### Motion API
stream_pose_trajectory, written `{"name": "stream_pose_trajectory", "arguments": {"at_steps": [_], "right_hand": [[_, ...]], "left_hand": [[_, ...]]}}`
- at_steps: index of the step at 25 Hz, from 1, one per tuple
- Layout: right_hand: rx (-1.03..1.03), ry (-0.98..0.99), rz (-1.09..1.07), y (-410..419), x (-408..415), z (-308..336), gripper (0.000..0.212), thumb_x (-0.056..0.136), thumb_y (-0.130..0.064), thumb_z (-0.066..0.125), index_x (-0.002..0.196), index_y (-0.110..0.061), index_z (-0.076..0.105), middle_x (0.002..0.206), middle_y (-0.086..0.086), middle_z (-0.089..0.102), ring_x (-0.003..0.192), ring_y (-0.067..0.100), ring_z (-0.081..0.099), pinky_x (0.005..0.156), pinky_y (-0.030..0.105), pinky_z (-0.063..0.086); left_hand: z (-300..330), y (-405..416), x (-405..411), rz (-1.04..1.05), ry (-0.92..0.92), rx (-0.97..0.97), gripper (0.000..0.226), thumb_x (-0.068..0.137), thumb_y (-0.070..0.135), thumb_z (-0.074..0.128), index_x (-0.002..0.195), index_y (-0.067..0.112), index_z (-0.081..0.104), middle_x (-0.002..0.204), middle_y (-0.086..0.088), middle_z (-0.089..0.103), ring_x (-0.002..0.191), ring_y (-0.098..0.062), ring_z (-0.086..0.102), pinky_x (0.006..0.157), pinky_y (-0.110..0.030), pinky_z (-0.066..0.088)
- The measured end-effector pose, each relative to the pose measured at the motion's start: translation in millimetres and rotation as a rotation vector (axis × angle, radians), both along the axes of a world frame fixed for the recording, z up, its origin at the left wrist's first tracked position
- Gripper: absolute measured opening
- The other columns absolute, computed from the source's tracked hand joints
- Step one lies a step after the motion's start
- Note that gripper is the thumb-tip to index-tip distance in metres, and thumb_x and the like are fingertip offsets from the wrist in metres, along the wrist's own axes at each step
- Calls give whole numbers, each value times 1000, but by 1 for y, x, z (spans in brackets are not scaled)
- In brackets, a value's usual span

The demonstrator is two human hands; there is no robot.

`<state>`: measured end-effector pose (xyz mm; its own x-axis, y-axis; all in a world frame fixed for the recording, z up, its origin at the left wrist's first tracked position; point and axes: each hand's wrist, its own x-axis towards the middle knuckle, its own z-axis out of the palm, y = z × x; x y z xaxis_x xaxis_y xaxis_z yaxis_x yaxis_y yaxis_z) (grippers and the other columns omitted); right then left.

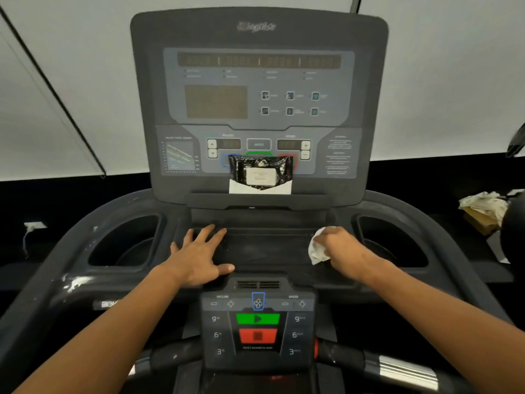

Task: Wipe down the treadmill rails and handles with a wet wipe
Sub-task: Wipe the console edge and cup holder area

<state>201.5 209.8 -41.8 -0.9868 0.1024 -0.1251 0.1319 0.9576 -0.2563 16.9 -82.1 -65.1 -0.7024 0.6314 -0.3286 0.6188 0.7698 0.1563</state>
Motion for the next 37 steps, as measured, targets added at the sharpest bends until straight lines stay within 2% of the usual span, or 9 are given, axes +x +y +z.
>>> {"name": "stream_pose_trajectory", "arguments": {"at_steps": [5,8,11,14,20,25,28,32,37], "right_hand": [[-28,14,-311,-24,-27,-18,21,69,10,63,74,-10,69,97,5,52,78,26,56,62,21,39],[80,15,-239,-46,-44,-15,24,70,12,63,79,-10,70,96,5,49,80,30,60,65,25,38],[34,40,-143,-84,-80,-7,24,71,7,63,89,-7,72,99,9,57,88,36,64,70,31,46],[-19,49,-14,-135,-126,-7,11,73,1,64,82,-2,69,98,13,56,88,39,64,71,32,49],[-70,150,86,-212,-175,-18,18,92,1,57,108,1,63,118,17,55,106,36,59,88,45,52],[-343,41,188,-189,-163,-18,14,84,4,61,82,-4,72,100,12,72,98,29,66,92,39,52],[-274,-75,362,-182,-153,-13,19,92,-7,65,107,-9,76,114,4,73,116,26,58,105,34,43],[-204,-58,498,-122,-120,-2,17,92,-12,68,105,-6,77,108,7,75,110,24,65,98,28,41],[-166,-52,279,3,-21,3,7,88,-16,74,90,-14,81,99,-1,74,102,14,68,91,34,52]], "left_hand": [[-4,-28,-5,127,-22,23,124,66,84,59,155,35,-13,165,-4,-10,151,-36,-5,117,-61,12],[-5,-53,-13,139,-65,65,133,63,83,63,155,28,-15,166,-2,-10,152,-29,4,120,-56,16],[-8,-72,-13,123,-98,123,135,64,78,68,155,24,-16,166,3,-8,152,-21,9,121,-54,15],[-8,-81,-6,174,-122,217,136,63,72,75,155,26,-15,166,4,6,149,-21,20,122,-51,15],[-6,-78,-4,219,-135,276,142,60,64,83,155,23,-14,164,-1,16,148,-21,23,121,-48,20],[-3,-75,-7,241,-180,264,146,54,62,87,156,25,-12,161,-1,28,144,-23,32,118,-48,27],[1,-73,-10,251,-176,221,146,53,59,88,156,26,-10,158,-1,33,142,-23,36,116,-43,32],[6,-65,-13,194,-157,123,146,55,60,87,155,31,-16,163,-4,22,145,-29,29,116,-48,32],[5,-55,-18,123,-116,29,143,61,57,87,153,32,-20,163,-19,11,148,-37,21,117,-51,27]]}}
